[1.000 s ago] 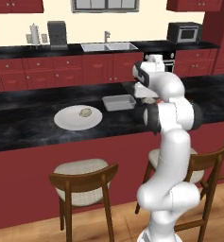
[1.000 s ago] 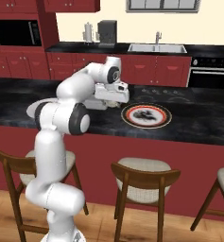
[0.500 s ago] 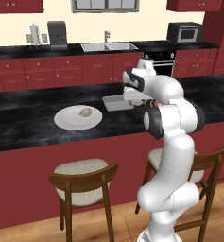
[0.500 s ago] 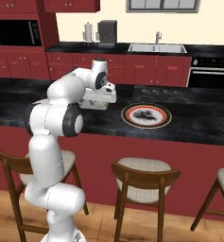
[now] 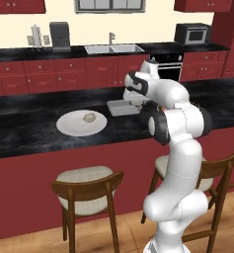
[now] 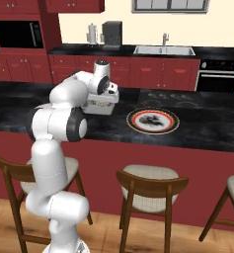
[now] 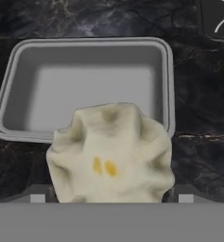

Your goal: Place two dumplings into each of the tupperware containers and then place the containers in the fridge.

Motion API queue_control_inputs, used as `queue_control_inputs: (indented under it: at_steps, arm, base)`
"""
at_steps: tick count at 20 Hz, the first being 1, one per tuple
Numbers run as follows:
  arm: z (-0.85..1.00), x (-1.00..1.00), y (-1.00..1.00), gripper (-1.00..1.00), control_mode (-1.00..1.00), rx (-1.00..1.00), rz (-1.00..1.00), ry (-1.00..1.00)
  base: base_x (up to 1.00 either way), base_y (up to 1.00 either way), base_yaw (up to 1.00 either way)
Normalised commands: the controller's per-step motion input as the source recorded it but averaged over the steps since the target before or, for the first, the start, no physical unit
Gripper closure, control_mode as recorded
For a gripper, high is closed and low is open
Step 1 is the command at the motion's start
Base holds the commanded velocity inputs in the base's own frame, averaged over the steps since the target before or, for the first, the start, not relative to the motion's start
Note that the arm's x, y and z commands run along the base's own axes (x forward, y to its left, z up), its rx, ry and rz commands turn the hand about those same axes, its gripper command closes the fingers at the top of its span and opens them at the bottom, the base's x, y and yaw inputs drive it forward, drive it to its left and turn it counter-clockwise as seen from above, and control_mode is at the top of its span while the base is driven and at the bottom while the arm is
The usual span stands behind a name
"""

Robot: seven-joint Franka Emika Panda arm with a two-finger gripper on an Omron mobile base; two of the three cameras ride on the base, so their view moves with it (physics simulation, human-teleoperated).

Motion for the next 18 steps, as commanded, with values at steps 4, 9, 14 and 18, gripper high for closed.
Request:
queue_control_inputs:
  at_steps: [4,9,14,18]
  arm:
    - [-0.04,0.04,0.00,1.00,-1.00,0.00,0.00,0.00]
    - [-0.19,0.21,0.25,1.00,-1.00,0.00,0.00,0.00]
    - [-0.16,0.46,0.23,1.00,-1.00,0.00,0.00,0.00]
    - [-0.02,0.47,0.00,1.00,-1.00,0.00,0.00,0.00]
  base:
    - [0.00,0.00,0.00]
    - [0.00,0.00,0.00]
    - [0.00,0.00,0.00]
    - [0.00,0.00,0.00]
